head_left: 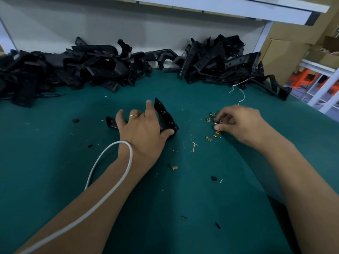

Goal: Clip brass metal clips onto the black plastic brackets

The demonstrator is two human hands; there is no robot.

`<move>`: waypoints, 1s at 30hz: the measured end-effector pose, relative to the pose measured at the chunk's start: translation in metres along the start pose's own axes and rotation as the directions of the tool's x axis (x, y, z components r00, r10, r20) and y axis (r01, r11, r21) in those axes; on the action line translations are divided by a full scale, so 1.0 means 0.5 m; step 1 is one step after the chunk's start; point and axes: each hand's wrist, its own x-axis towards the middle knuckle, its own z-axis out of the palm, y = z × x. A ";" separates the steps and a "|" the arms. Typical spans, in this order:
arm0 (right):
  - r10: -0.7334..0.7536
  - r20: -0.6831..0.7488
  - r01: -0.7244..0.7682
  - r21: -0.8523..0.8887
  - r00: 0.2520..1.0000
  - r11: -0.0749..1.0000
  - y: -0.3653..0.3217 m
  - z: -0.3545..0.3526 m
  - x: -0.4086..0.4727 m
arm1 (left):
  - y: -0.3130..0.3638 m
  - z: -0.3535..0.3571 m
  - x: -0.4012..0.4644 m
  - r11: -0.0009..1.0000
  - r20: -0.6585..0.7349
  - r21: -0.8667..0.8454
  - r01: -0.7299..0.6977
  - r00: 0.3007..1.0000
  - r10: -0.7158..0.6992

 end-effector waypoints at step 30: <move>-0.120 -0.088 0.107 -0.132 0.989 0.985 -0.027 0.049 0.026 | -0.001 0.016 0.000 0.985 -0.057 0.148 -0.090 0.993 0.099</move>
